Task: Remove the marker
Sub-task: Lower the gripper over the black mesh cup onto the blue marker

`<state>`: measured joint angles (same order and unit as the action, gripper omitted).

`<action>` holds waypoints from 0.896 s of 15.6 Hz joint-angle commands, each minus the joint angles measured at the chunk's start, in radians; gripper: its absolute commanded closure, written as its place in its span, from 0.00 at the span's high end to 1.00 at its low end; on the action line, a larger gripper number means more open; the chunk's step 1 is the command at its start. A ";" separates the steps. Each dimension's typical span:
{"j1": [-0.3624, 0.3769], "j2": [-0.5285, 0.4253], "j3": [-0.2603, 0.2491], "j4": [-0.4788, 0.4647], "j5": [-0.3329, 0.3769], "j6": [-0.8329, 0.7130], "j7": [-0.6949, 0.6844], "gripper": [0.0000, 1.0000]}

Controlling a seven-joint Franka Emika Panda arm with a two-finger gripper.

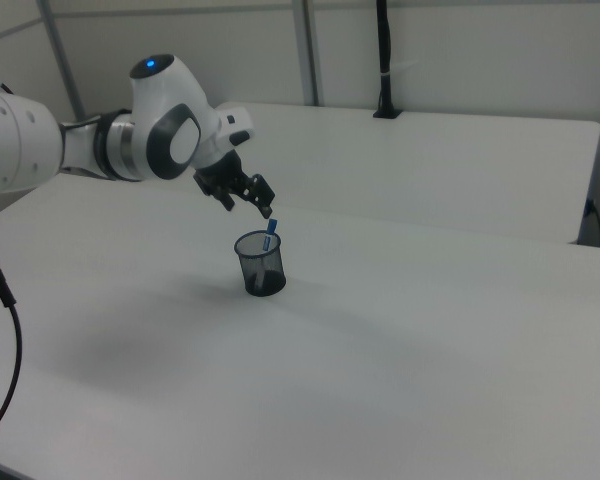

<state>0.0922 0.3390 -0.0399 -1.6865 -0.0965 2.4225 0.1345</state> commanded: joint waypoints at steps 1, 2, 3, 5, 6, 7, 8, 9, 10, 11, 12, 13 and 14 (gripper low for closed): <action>-0.012 0.057 -0.006 0.005 -0.113 0.101 0.123 0.85; -0.015 0.070 -0.006 0.005 -0.139 0.134 0.160 0.84; -0.019 0.084 -0.006 0.005 -0.164 0.162 0.192 0.84; -0.026 0.106 -0.006 0.005 -0.199 0.193 0.232 0.80; -0.028 0.107 -0.006 0.005 -0.207 0.194 0.237 0.76; -0.028 0.107 -0.006 0.007 -0.207 0.194 0.237 0.69; -0.026 0.107 -0.006 0.005 -0.207 0.194 0.238 0.58; -0.025 0.107 -0.006 0.005 -0.207 0.194 0.238 0.49; -0.023 0.106 -0.005 0.005 -0.206 0.194 0.238 0.42; -0.023 0.106 -0.005 0.005 -0.204 0.194 0.238 0.36; -0.022 0.106 -0.003 0.005 -0.206 0.194 0.238 0.27; -0.022 0.106 -0.001 0.005 -0.206 0.194 0.238 0.19; -0.022 0.106 -0.001 0.005 -0.207 0.196 0.238 0.16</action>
<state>0.0633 0.4486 -0.0402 -1.6790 -0.2818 2.6039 0.3426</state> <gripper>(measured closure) 0.639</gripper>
